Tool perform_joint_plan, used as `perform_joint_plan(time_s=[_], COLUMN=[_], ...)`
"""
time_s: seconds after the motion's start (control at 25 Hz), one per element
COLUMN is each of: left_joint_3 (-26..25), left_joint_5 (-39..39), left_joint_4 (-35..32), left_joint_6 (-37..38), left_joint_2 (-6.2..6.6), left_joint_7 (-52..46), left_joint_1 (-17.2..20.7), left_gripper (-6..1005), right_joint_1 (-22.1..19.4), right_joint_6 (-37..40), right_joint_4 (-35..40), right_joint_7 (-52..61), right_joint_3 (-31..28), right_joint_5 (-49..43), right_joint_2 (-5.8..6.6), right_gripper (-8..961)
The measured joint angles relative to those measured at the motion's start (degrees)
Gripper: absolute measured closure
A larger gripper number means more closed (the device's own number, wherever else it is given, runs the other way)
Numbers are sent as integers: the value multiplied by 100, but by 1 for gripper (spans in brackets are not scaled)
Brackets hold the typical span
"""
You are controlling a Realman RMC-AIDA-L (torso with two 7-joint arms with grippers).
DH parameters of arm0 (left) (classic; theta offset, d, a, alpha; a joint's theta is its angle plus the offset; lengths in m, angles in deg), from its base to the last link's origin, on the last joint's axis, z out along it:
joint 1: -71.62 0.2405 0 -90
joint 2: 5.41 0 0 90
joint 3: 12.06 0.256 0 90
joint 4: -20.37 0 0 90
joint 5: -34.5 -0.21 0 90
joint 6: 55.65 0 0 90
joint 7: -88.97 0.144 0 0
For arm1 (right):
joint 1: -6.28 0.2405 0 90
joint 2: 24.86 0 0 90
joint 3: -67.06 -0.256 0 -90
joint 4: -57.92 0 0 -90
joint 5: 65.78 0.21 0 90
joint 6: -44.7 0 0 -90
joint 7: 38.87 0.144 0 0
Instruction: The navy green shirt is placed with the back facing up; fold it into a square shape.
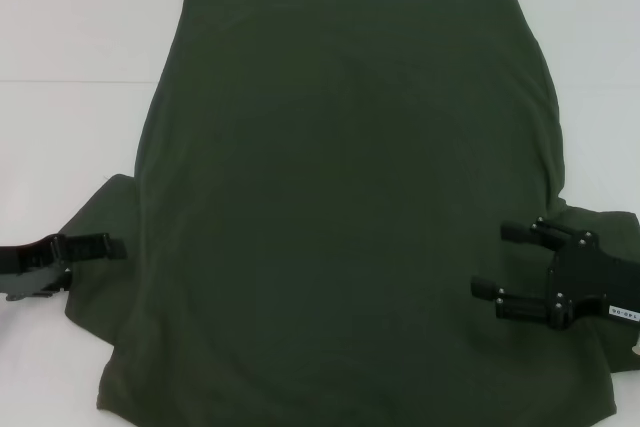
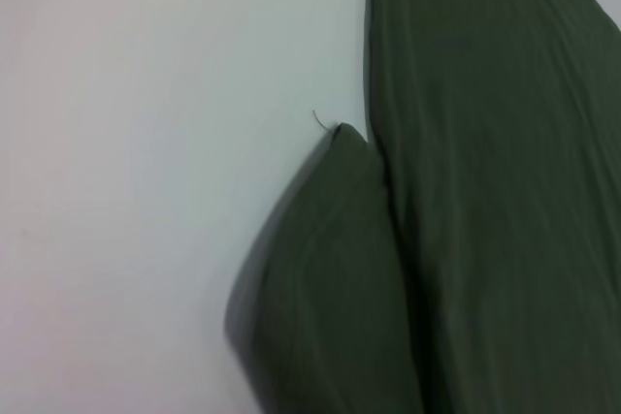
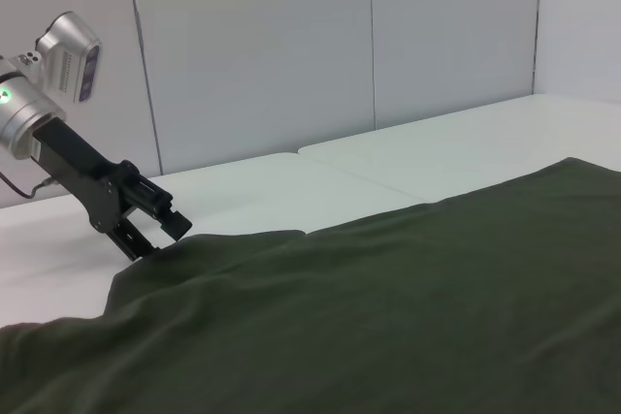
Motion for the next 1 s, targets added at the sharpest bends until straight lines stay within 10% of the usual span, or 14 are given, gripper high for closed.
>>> perform_joint_plan(time_s=[0.52, 1.0], left_joint_3=[199, 309], left_joint_5=[-21, -61], left_joint_4=[-161, -141], left_joint_6=[-104, -203], left_joint_2=[-11, -22], left_joint_7=[-271, -306], left_joint_1=[17, 9], left_gripper=[165, 680], right_joint_1=[0, 0], right_joint_6=[27, 52], right_joint_4=[0, 7], right_joint_7=[0, 1], right_joint_3=[0, 0], right_joint_5=[14, 26], right_joint_2=[5, 9], right_gripper=[37, 36])
